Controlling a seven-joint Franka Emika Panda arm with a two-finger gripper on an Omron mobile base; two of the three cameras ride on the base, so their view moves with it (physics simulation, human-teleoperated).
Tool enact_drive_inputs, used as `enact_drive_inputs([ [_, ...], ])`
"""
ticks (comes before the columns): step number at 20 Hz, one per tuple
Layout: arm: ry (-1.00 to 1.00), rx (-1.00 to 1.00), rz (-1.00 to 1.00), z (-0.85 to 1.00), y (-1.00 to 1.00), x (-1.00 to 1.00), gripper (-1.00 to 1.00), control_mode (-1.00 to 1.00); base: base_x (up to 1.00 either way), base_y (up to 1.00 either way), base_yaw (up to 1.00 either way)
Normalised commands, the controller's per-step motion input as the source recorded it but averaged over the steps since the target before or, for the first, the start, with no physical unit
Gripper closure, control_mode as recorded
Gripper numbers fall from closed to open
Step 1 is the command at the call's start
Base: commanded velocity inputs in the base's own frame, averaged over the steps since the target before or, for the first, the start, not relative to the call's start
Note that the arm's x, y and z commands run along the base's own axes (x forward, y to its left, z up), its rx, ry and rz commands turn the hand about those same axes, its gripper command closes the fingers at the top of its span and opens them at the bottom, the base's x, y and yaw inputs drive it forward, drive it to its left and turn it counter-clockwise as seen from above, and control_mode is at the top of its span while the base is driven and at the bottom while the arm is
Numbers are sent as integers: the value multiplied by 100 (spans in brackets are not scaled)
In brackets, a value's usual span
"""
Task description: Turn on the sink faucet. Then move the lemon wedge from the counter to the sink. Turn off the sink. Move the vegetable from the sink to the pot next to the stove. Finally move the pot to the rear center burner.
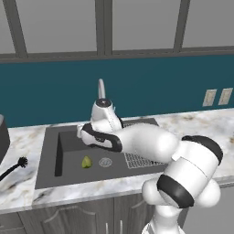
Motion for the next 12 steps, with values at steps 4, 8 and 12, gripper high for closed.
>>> enact_drive_inputs([
  [4,5,-6,0,-55,2,30,-100,-100,0,0,0],
  [8,9,-5,0,-55,1,30,-100,-100,0,0,0],
  [12,11,-4,0,-50,6,27,-100,-100,0,0,0],
])
